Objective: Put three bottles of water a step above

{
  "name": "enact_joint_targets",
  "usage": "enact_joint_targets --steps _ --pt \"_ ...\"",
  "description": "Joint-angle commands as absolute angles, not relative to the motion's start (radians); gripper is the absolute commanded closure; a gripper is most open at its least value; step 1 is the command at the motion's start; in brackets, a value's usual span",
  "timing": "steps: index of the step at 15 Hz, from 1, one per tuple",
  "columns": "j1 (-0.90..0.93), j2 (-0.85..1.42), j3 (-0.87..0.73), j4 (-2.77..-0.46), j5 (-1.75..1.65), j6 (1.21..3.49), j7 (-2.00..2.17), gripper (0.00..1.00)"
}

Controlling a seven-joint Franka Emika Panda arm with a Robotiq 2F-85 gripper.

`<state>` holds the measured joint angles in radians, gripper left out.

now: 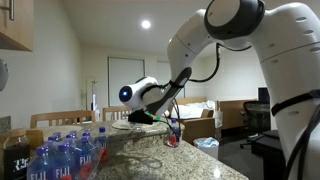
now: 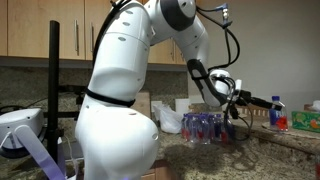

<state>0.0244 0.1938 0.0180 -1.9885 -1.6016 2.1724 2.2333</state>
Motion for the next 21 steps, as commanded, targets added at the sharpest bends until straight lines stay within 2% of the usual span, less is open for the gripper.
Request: enact_joint_targets --steps 1,3,4,6,14,21 --pt "-0.076 0.14 -0.032 -2.047 -1.58 2.428 2.16 0.0" --pt "-0.108 0.172 -0.055 -2.029 -1.547 2.538 2.096 0.0" --pt "-0.083 0.17 -0.051 -2.019 -1.582 2.462 2.16 0.0" --pt "-0.103 0.177 -0.064 -2.019 -1.571 2.519 2.132 0.0" --pt "-0.095 0.184 -0.055 -1.984 -1.509 2.516 2.13 0.0" --pt "-0.167 0.243 -0.099 -1.906 -1.21 2.684 1.967 0.0"
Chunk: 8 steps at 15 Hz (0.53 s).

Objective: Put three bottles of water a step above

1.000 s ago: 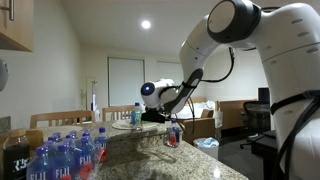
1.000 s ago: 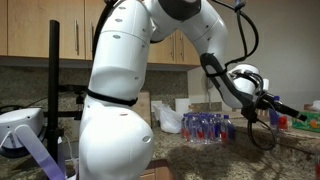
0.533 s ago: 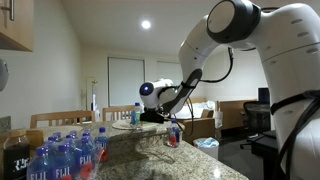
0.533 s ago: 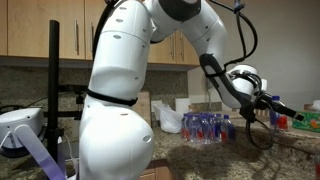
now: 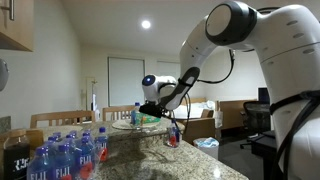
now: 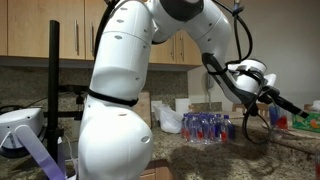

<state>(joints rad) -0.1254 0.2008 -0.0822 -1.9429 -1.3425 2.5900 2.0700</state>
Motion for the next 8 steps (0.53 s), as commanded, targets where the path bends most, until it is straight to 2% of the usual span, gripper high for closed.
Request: enact_joint_targets --steps 1,4,6,8 --pt "-0.181 0.272 -0.104 -1.893 -1.131 2.714 1.911 0.0" --pt "-0.245 0.337 -0.08 -1.88 -0.872 2.751 1.714 0.0" --pt "-0.279 0.367 -0.041 -1.853 -0.736 2.69 1.589 0.0" --pt "-0.211 0.386 -0.111 -1.824 -0.606 2.665 1.499 0.0"
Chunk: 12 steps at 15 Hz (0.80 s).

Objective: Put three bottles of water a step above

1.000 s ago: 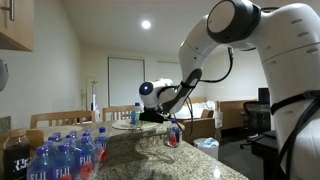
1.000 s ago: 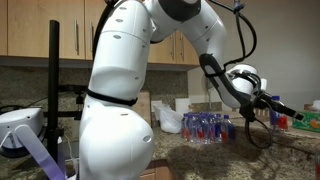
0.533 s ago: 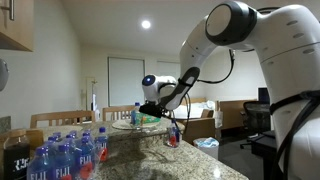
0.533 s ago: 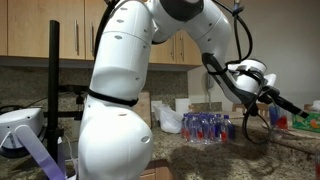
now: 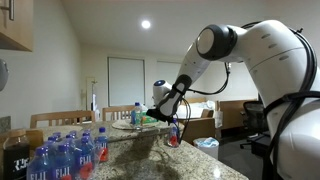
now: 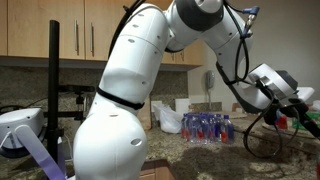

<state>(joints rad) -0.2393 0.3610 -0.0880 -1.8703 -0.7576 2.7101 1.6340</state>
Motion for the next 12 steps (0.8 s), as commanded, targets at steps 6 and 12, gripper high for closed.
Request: enact_joint_targets --steps 6,12 --pt "-0.1 0.406 -0.185 -1.76 -0.454 2.612 1.377 0.0" --pt "0.022 0.339 -0.273 -1.828 -0.513 2.604 1.442 0.0"
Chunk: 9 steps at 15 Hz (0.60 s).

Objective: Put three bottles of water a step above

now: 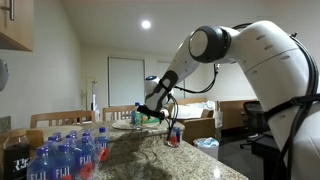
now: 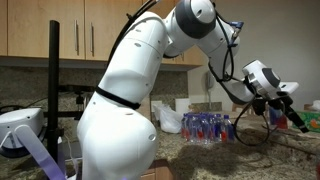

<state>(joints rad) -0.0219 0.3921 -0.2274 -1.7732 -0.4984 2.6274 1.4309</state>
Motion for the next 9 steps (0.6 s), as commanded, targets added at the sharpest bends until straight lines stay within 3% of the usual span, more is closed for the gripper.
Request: enact_joint_targets --steps 1,9 --pt "0.033 0.326 -0.285 -1.843 -0.518 2.595 1.449 0.0" --pt "0.053 0.2 -0.299 -2.009 -0.584 2.474 1.505 0.0"
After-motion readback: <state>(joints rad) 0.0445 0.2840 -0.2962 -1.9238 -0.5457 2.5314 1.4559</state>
